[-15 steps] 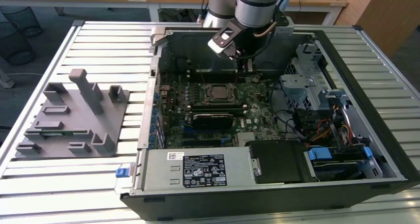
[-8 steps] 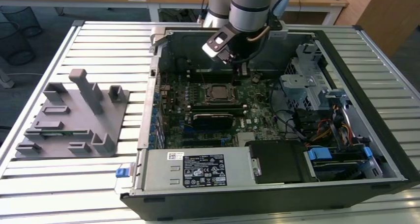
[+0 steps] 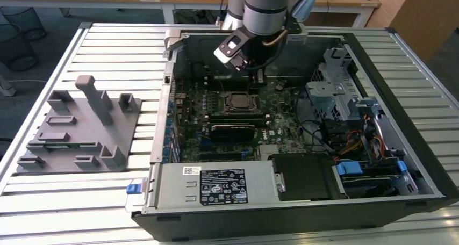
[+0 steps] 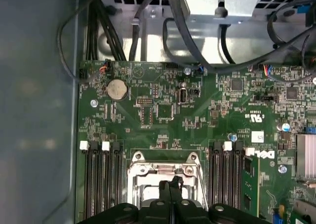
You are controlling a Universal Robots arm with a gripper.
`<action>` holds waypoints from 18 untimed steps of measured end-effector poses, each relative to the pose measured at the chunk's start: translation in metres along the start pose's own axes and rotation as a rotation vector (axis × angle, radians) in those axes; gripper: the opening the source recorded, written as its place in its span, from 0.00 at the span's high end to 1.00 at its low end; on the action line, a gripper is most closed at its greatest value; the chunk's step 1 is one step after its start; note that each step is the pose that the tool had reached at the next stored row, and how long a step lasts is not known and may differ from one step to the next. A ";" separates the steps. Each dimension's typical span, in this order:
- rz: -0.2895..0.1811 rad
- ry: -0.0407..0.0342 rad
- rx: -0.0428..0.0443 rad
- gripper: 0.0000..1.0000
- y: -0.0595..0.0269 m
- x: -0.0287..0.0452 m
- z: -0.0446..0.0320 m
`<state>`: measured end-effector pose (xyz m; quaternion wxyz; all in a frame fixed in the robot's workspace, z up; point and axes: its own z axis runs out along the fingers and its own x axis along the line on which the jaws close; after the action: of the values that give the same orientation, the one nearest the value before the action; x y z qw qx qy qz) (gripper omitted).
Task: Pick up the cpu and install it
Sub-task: 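Close the cpu cover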
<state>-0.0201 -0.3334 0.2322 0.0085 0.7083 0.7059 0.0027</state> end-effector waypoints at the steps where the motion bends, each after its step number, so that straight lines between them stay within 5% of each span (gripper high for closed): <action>1: 0.000 0.0001 0.0000 0.89 -0.0009 0.0000 0.0001; 18: 0.000 0.0001 0.0000 0.89 -0.0237 0.0000 0.0022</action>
<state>-0.0437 -0.3334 0.2296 0.0085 0.7083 0.7059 0.0027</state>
